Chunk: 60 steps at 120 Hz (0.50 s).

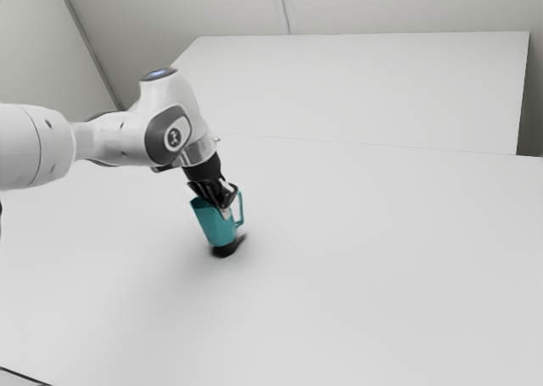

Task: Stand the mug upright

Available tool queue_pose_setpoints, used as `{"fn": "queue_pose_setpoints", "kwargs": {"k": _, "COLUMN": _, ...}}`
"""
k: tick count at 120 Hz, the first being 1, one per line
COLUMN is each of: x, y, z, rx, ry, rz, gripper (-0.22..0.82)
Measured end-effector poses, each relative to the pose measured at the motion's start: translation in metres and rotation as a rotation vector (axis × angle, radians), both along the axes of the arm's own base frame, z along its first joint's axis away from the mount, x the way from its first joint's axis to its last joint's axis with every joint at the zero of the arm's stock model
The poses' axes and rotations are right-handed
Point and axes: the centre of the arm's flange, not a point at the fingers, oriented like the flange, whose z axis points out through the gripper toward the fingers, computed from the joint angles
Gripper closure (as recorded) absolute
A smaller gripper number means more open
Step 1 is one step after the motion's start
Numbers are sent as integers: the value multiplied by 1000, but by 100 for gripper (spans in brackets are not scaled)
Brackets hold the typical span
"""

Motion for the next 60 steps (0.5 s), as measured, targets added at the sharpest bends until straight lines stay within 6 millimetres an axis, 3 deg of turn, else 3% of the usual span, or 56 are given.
{"fn": "queue_pose_setpoints", "kwargs": {"k": 34, "x": 4, "y": -3, "z": -6, "rx": 72, "ry": -118, "rz": -57, "gripper": 79}}
{"fn": "queue_pose_setpoints", "kwargs": {"k": 60, "x": -7, "y": -1, "z": -26, "rx": 73, "ry": -134, "rz": -54, "gripper": 79}}
